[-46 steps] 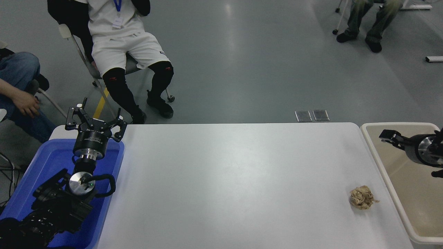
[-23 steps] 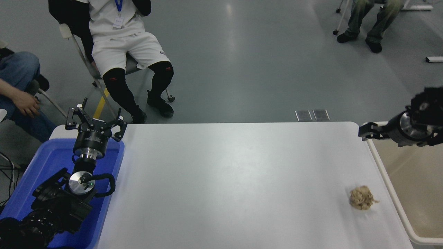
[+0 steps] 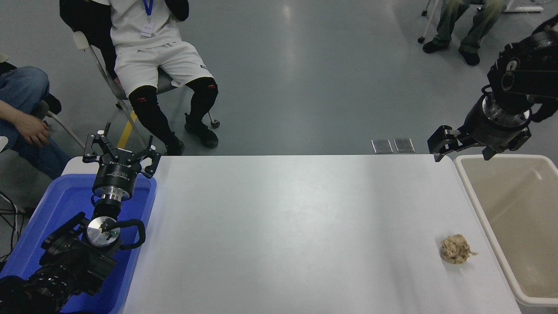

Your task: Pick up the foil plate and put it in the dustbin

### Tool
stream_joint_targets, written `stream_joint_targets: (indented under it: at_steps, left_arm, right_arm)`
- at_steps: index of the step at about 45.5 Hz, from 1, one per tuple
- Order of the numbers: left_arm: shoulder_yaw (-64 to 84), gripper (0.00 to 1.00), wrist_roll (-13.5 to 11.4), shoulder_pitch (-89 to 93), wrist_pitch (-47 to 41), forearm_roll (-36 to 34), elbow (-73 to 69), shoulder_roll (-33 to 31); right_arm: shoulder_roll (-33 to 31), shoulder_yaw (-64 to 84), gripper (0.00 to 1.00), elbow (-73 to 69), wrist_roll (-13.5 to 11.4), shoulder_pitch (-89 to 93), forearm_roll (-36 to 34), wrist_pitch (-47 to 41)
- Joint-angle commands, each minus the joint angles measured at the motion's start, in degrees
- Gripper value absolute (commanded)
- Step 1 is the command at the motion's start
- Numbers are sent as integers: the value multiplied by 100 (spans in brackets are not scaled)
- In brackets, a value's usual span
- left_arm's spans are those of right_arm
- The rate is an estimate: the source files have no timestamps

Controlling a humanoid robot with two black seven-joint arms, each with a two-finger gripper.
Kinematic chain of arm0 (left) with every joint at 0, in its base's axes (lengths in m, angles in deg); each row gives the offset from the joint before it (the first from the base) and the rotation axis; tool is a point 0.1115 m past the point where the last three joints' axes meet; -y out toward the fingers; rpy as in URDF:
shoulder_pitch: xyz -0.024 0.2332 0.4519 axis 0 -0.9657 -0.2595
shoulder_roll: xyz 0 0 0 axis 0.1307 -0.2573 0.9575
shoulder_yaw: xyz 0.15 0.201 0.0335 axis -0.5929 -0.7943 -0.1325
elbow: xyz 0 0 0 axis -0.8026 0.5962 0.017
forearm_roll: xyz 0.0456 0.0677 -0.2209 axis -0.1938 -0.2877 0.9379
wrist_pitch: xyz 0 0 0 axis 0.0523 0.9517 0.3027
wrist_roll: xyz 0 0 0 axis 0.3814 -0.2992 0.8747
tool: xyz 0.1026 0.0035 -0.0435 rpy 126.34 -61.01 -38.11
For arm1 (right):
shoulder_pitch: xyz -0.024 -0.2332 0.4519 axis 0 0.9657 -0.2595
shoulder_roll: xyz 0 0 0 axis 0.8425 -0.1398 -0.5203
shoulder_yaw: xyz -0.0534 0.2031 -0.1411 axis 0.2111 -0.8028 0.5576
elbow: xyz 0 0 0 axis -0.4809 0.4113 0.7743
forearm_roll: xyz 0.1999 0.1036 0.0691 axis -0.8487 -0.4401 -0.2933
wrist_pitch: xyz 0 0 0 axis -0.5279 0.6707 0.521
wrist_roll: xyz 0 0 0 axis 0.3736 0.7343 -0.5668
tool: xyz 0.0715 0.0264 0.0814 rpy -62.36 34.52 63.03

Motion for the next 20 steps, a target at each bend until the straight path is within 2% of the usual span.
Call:
stream_joint_targets:
  at_steps: [1, 20]
  left_arm:
    - [0, 99, 0, 0, -3, 1, 0, 0]
    - [0, 99, 0, 0, -3, 1, 0, 0]
  right_arm:
    - [180, -128, 100, 25, -3, -223, 58, -158]
    - [444, -14, 100, 78, -3, -241, -30, -158]
